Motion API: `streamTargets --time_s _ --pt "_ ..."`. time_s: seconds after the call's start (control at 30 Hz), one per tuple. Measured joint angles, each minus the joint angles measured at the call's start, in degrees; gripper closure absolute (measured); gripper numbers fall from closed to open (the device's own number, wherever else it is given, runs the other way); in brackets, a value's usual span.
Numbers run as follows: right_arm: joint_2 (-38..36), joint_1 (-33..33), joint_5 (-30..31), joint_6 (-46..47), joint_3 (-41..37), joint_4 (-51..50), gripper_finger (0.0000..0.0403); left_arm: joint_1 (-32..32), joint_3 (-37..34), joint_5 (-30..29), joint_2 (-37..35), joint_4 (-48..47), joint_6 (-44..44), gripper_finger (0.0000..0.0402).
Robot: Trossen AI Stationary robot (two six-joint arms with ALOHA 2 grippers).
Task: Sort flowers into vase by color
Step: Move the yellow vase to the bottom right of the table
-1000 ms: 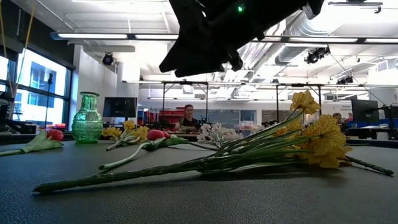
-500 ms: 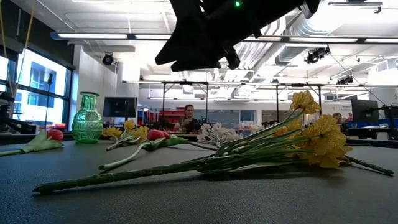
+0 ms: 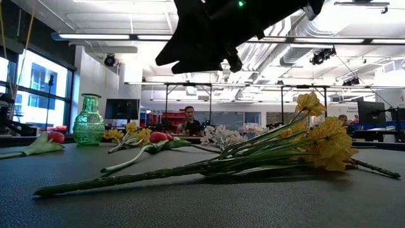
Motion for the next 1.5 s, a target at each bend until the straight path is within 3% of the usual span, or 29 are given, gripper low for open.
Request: streamTargets --time_s 0.23,0.4,0.57,0.8,1.03,1.5 --pt "0.0 0.0 -3.0 0.1 0.0 0.0 0.0226 2.1 -2.0 -2.5 0.0 4.0 1.1 0.0174" --pt "0.0 0.0 -5.4 0.4 0.0 0.2 0.0226 4.6 -5.4 -2.5 0.0 16.2 9.4 0.0174" --pt "0.0 0.0 -8.0 1.4 0.0 0.5 0.0226 7.2 -6.4 -2.6 0.0 22.5 17.2 0.0172" --pt "0.0 0.3 -8.1 4.2 0.0 0.5 0.0226 11.5 -6.4 -2.2 0.0 22.5 21.6 0.0137" --pt "0.0 0.5 -7.9 5.1 0.0 1.0 0.0226 13.9 -6.4 6.3 0.0 22.9 28.0 0.0133" --pt "0.0 0.5 -7.8 4.0 0.0 2.1 0.0226 15.9 -4.8 2.6 -1.8 23.4 40.6 0.0133"
